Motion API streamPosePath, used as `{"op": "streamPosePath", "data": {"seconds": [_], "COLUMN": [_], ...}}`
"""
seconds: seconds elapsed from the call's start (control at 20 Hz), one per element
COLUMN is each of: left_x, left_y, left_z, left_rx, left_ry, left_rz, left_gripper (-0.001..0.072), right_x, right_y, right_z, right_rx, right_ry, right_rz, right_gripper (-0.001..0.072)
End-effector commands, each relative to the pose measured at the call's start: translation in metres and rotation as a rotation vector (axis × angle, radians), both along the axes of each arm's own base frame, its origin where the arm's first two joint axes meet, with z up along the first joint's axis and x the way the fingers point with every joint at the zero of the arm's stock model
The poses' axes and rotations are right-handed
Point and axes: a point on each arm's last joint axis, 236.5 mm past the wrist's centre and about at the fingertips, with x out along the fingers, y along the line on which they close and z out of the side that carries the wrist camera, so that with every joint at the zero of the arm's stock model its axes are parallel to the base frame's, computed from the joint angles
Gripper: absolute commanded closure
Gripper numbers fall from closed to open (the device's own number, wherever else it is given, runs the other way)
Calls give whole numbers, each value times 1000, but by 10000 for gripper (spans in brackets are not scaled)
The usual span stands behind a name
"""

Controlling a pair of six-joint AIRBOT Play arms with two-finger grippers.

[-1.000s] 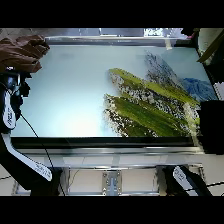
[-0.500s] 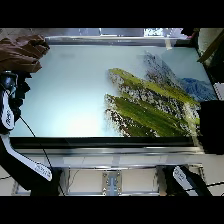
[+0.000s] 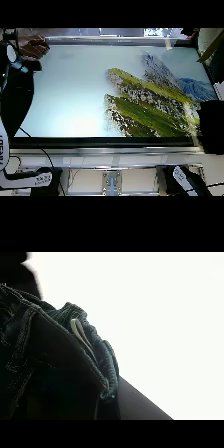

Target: Fold the clothes and pants, and hang the long-sleeved shirts on hangers.

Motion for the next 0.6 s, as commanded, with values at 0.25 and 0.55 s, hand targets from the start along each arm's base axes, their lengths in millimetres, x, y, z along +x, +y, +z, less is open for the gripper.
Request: {"op": "streamPosePath", "data": {"seconds": [0.25, 0.55], "left_x": [-117, -262], "left_y": [-415, -598], "left_z": [-40, -160], "left_rx": [-401, -682], "left_ry": [101, 336], "left_rz": [-791, -1004], "left_gripper": [689, 689], "right_x": [-20, -27], "right_y": [-82, -121], "right_z": [68, 59], "right_rx": [-342, -306], "right_ry": [-114, -103], "right_rz": [-238, -353], "right_gripper": [561, 561]}}
